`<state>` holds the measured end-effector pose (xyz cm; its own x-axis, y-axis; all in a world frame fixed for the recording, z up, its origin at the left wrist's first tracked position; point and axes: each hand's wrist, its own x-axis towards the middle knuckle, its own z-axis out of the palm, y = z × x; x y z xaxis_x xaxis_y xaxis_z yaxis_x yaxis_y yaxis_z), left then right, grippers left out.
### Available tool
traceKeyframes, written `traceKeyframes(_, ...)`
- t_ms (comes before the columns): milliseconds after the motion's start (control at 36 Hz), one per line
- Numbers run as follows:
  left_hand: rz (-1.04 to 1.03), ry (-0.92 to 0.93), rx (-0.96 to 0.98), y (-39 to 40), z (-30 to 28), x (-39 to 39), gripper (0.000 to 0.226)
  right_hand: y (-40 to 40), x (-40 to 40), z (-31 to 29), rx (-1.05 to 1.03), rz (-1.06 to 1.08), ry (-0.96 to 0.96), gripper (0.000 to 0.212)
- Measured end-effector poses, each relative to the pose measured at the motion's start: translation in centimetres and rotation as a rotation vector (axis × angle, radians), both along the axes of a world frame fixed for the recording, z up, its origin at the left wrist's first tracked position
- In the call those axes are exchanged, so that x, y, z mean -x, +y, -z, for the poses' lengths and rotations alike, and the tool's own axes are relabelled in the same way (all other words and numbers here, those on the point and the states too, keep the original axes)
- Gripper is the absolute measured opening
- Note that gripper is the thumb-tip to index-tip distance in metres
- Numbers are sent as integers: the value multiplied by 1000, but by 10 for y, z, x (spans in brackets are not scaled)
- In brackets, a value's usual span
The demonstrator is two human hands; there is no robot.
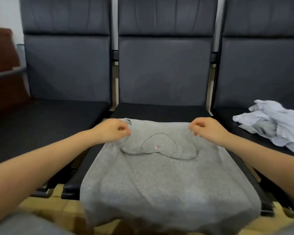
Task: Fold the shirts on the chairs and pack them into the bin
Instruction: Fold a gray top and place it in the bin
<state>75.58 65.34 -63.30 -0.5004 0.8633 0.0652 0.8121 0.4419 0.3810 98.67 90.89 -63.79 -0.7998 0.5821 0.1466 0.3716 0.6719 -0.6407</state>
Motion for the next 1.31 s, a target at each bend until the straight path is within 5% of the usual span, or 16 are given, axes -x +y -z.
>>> traceKeyframes(111,-204,-168,-168,31,-1,13,18,22,31,2,102,185,-86,47)
traceKeyframes(194,-367,-329,-158,51,9,21,47,38,48,13,63,204,-282,72)
traceKeyframes(250,-381,-245,-41,63,20,29,68,46,56,21,-45,170,-417,50)
traceKeyframes(306,-336,-87,94,74,29,39,61,50,65,26,-120,156,-402,17)
traceKeyframes(389,-286,-101,56,89,33,54,32,59,79,32,-150,158,-314,19)
traceKeyframes(556,-335,-213,-292,122,35,98,38,96,112,32,-117,256,-69,19)
traceKeyframes(722,-419,-165,-409,160,34,133,25,127,159,25,-131,352,26,22)
traceKeyframes(778,-448,-141,-399,175,34,141,17,136,174,28,-112,390,53,26)
traceKeyframes(944,-418,-35,-110,185,43,126,60,125,188,44,-96,403,-48,61)
traceKeyframes(1028,-352,54,-121,173,46,107,57,110,182,46,-121,338,-37,60)
traceKeyframes(1194,-221,-154,-232,126,27,47,46,62,137,27,-119,185,42,45)
traceKeyframes(1306,-18,-32,-180,83,10,-6,29,11,86,13,-200,13,-10,30)
